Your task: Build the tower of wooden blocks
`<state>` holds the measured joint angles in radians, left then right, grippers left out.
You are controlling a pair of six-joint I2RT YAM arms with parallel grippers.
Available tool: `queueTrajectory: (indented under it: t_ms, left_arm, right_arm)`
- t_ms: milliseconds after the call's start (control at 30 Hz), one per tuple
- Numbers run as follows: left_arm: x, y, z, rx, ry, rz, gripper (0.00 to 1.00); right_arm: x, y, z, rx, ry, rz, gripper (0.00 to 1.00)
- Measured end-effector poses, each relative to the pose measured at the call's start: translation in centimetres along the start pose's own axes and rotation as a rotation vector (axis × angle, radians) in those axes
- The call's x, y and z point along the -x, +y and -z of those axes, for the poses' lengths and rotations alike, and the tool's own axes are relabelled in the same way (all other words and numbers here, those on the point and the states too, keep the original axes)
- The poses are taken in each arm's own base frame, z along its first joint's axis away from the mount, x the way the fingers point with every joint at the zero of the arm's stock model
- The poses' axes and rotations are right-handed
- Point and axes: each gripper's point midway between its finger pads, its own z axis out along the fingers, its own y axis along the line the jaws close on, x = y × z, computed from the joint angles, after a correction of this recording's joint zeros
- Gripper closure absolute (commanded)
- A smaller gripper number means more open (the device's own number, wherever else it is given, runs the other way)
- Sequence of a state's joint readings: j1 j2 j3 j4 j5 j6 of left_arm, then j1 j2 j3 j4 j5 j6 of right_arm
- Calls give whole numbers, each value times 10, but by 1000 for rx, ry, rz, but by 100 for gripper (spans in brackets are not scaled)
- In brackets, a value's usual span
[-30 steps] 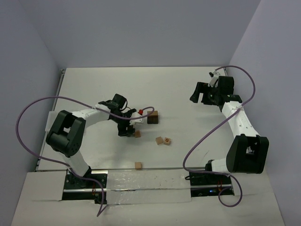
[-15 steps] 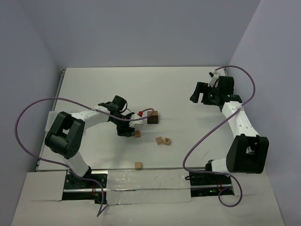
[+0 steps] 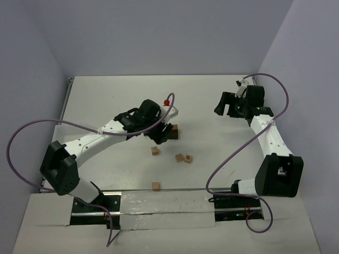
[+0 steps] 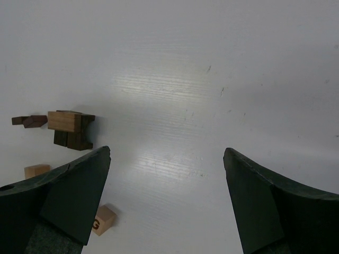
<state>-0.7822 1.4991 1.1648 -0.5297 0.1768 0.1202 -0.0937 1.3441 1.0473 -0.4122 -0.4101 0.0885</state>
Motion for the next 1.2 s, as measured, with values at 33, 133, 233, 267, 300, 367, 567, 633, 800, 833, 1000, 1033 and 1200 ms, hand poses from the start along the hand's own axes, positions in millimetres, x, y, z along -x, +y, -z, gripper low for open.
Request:
queueTrajectory:
  t_ms: [33,133,233,267,300,367,567,633,800,833,1000,1033,1200]
  left_arm:
    - [12,-1,-2,43,-10,78,100]
    - [34,-1,-14,128,16,306,100]
    - [42,7,-42,205,54,503,100]
    - [37,10,-53,231,75,554,100]
    - [28,12,-62,256,109,594,100]
    - [4,13,-78,303,197,654,100]
    - [-26,17,-97,390,313,730,100]
    - [-23,18,-96,403,304,742,99]
    - [-17,22,-96,424,278,763,96]
    - [-17,22,-96,426,278,766,96]
    - [-11,21,-96,443,260,770,99]
    - [-8,21,-96,445,250,769,100]
    - [6,24,-95,470,200,777,100]
  right_arm:
    - [0,0,0,-1,0,0,5]
    - [0,-1,0,-5,-1,0,5]
    - [1,-2,0,-10,-2,0,5]
    - [1,-2,0,-11,-2,0,5]
    - [1,-2,0,-12,-3,0,5]
    - [1,-3,0,-19,-3,0,5]
    - [1,-4,0,-25,-5,1,5]
    - [1,-4,0,-25,-5,1,5]
    - [1,-4,0,-24,-5,1,5]
    - [1,-4,0,-23,-5,1,5]
    - [1,-4,0,-23,-5,1,5]
    - [1,-4,0,-23,-5,1,5]
    - [1,-4,0,-23,-5,1,5]
